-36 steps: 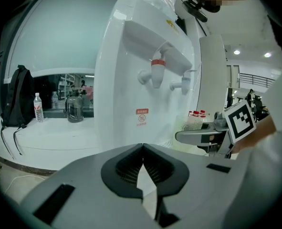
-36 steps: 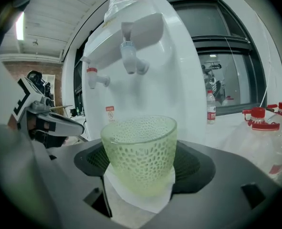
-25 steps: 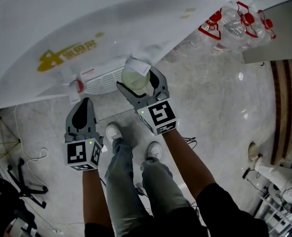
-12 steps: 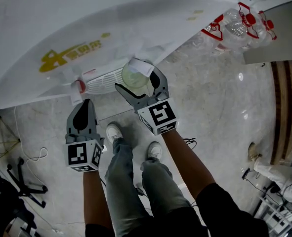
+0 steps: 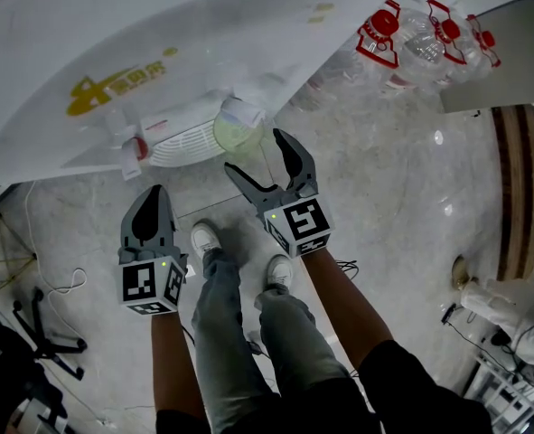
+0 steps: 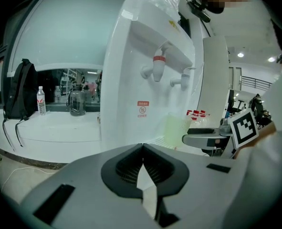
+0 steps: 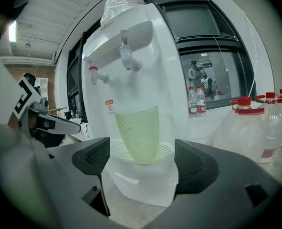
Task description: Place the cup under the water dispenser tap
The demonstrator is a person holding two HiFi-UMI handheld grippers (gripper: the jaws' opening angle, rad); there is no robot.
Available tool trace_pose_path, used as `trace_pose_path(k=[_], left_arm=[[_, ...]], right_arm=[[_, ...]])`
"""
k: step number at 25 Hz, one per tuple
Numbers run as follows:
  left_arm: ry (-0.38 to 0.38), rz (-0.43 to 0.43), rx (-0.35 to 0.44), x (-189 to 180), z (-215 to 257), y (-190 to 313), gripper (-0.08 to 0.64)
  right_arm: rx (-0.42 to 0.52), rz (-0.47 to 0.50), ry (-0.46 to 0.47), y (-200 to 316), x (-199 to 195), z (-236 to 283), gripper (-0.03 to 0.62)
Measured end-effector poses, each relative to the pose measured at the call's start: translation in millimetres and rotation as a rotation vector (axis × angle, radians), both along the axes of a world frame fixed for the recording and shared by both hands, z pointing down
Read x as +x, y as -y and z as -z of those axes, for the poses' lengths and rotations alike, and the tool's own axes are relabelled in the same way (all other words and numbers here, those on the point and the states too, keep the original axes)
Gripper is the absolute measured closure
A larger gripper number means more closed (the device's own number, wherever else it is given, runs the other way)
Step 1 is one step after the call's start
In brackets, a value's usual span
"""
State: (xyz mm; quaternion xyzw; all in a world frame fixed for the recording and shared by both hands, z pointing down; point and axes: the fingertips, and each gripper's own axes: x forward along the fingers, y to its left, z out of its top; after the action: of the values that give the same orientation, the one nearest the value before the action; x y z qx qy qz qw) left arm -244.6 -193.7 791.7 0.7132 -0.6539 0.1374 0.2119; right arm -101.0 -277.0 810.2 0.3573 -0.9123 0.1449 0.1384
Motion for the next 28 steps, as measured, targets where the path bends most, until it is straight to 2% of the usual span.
trace_pose_path(k=[3,9,14,16,18,20,24,28], left_arm=[[-0.003,-0.002,-0.002,6.7,5.3,-6.4,0.549],[-0.014,-0.006,-0.003,22.1,26.0,-21.8,0.549],[-0.002,-0.041,0.000,38.6,52.9,-30.9,0.549],[0.004,-0.041,-0.003,41.8,64.0,-33.8,0.549],[0.003,-0.036,0.000,43.6,76.6,-35.7,0.549],[0.001,-0.033,0.004,45.5,90.4,-37.0,0.549],[-0.004,-0.044,0.016,52.7,121.9,-39.4,0.549],[-0.009,-0.028,0.036,53.6,156.9,-40.4,0.549]], right_arm=[[-0.008,-0.035,0.014,-8.4,17.0,7.9,0.196],[0.023,-0.086,0.017,-25.8,41.3,39.2,0.343],[0.097,-0.100,0.033,-32.5,52.2,76.6,0.524],[0.097,-0.114,0.033,-35.0,56.8,89.5,0.577],[0.043,-0.094,-0.011,-43.4,60.7,97.3,0.577],[0.031,-0.078,-0.018,-47.6,62.7,111.3,0.577],[0.059,-0.073,-0.010,-48.8,68.6,146.6,0.577],[0.144,-0.077,0.060,-43.4,66.8,196.4,0.577]])
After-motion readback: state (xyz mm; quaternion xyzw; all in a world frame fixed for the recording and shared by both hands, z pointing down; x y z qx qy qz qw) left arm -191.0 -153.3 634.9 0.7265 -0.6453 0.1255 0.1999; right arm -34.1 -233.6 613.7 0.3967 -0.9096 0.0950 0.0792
